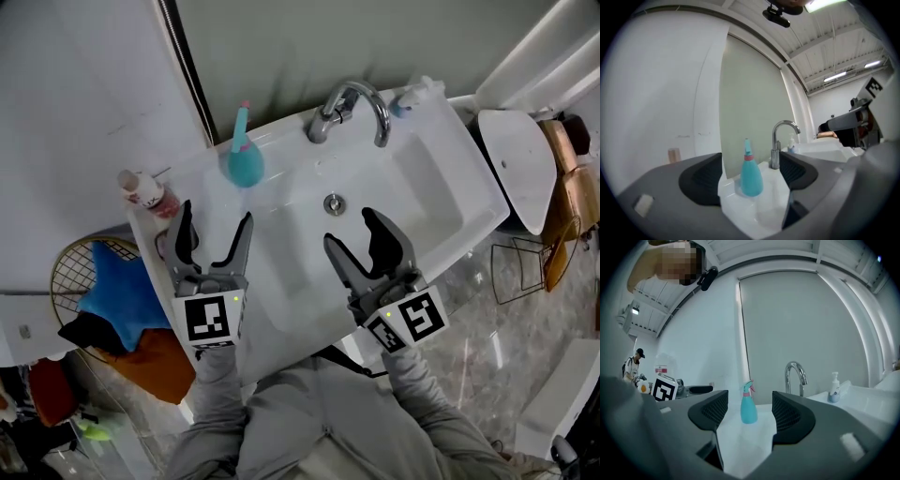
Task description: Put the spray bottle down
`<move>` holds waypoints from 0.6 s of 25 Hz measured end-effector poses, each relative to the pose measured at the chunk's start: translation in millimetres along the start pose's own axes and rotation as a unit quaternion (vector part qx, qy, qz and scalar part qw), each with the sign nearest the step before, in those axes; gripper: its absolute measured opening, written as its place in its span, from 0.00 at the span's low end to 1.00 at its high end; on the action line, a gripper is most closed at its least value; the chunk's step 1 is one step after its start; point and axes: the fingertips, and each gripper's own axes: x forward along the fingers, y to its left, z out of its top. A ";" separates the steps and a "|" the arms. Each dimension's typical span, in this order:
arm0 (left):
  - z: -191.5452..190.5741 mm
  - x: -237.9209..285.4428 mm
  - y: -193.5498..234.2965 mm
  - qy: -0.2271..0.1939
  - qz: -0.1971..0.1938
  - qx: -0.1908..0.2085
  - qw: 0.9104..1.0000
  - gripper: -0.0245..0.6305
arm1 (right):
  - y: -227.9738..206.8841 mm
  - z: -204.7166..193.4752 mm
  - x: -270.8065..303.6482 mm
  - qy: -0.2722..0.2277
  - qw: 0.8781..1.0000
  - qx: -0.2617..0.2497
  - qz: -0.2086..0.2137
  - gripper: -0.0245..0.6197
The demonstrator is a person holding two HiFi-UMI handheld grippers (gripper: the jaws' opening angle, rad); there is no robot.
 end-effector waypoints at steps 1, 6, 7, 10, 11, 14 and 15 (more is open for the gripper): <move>1.4 -10.0 -1.0 -0.004 0.001 0.000 1.000 0.66 | 4.3 1.3 -4.0 -0.003 1.000 0.001 0.000 0.49; 9.8 -61.5 -9.1 0.008 0.005 -0.008 1.000 0.66 | 26.2 9.9 -24.7 -0.013 1.000 -0.003 -0.001 0.49; 11.2 -70.3 -8.3 0.009 0.008 -0.009 1.000 0.66 | 30.7 11.0 -27.4 -0.015 1.000 -0.005 0.000 0.49; 18.1 -92.1 -2.2 -0.005 0.016 -0.005 1.000 0.66 | 44.0 13.9 -34.4 -0.021 1.000 -0.013 0.000 0.49; 20.6 -98.7 -0.8 -0.009 0.017 -0.001 1.000 0.66 | 48.4 14.6 -37.0 -0.022 1.000 -0.016 -0.001 0.49; 24.8 -116.0 1.2 -0.003 0.018 -0.003 1.000 0.66 | 60.0 16.2 -42.9 -0.022 0.999 -0.024 -0.003 0.49; 25.7 -120.5 2.2 -0.003 0.019 -0.002 1.000 0.66 | 63.0 16.6 -44.3 -0.022 0.999 -0.028 -0.003 0.49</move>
